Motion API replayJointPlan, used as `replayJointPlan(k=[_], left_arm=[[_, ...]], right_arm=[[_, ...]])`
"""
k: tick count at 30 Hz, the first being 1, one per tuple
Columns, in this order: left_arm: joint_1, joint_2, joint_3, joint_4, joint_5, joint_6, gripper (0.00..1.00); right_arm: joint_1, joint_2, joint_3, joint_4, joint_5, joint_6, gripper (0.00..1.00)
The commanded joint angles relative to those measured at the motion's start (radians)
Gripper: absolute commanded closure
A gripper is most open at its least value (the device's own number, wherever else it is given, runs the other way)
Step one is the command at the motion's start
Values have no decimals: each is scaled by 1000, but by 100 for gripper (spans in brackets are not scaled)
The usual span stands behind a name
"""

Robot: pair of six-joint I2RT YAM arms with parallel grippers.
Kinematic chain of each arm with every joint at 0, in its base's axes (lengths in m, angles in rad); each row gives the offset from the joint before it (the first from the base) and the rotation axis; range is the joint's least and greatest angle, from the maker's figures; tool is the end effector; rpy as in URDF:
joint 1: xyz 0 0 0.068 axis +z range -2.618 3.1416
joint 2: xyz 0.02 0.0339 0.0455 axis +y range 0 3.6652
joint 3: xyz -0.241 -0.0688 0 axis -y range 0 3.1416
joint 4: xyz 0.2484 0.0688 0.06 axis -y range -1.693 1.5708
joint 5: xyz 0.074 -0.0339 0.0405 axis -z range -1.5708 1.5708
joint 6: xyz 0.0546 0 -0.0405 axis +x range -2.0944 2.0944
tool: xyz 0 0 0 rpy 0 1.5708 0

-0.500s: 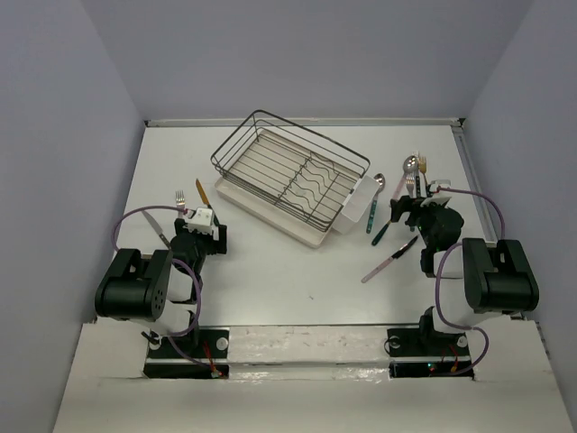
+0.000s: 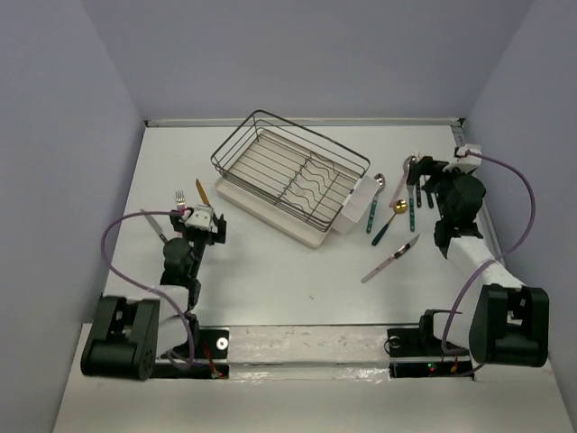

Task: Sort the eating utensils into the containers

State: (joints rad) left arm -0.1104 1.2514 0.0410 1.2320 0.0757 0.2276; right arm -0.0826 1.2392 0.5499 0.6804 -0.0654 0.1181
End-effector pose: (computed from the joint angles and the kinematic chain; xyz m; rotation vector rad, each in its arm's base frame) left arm 0.2147 -0.0280 0.1338 0.3195 1.5161 0.0341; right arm 0.2991 -0.0212 0.2285 0.1073 1.5766 0.0794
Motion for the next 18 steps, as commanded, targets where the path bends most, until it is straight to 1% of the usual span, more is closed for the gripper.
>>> replayJointPlan(k=[1,2,3,4,6,7,10,11,12,13,14,15,16,17,18], left_arm=[[-8,-397,-213,653,-47,196,1],[-8,-476,-176,380,-126,190,1],[-8,-559,-123,193,-184,179,1],[-6,-677,-1,-147,-256,133,1],[-6,-756,63,-331,-300,89,1],[-6,-829,88,-439,-307,73,1],[-6,-906,132,-572,-300,67,1],[-6,-915,152,-615,-300,73,1],[-6,-908,189,-691,-316,81,1],[-5,-891,209,-718,-317,90,1],[-5,-824,232,-745,-367,119,1],[-5,-772,262,-758,-393,145,1],[-3,-717,342,-772,-465,173,1],[-2,-579,393,-820,-503,197,1],[5,-504,452,-860,-531,237,1]], right_arm=[[-32,-67,232,-333,85,64,1],[-55,-54,286,-469,85,95,2],[-69,-9,339,-531,75,115,3],[-81,18,437,-630,73,130,3],[-114,109,531,-730,73,175,5],[-114,136,607,-790,59,183,7],[-114,210,680,-835,1,180,10],[-114,223,709,-843,-13,184,11],[-114,230,720,-849,-45,196,13],[-114,241,729,-849,-63,202,14],[-114,261,752,-848,-83,207,15],[-114,272,765,-849,-102,210,19],[-114,282,778,-851,-143,210,20],[-114,302,791,-854,-163,206,21],[-114,312,815,-857,-180,201,22]])
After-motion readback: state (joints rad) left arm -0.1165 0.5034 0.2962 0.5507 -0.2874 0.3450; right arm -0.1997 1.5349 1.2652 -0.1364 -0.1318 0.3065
